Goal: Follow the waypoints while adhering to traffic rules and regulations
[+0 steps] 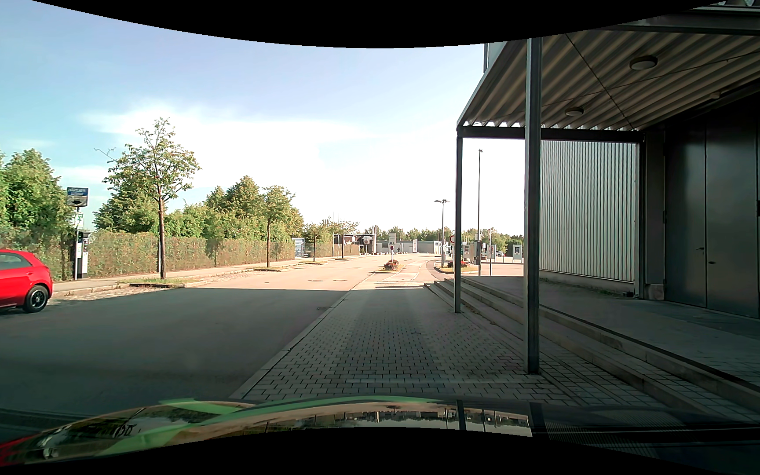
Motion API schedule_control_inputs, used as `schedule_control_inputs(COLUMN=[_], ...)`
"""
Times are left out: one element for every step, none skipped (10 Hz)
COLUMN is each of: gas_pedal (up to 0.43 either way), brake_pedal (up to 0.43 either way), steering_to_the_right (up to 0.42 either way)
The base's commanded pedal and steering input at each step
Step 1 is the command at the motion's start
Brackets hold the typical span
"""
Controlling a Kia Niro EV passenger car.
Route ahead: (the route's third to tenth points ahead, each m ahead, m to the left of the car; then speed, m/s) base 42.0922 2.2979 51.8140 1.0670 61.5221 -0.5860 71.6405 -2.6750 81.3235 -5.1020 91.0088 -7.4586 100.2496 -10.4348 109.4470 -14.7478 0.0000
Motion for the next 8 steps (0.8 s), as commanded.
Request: schedule_control_inputs(gas_pedal=[0.000, 0.000, 0.000, 0.000, 0.000, 0.000, 0.000, 0.000], brake_pedal=[0.232, 0.232, 0.232, 0.232, 0.232, 0.232, 0.232, 0.232], steering_to_the_right=[-0.068, -0.068, -0.067, -0.067, -0.068, -0.068, -0.068, -0.068])
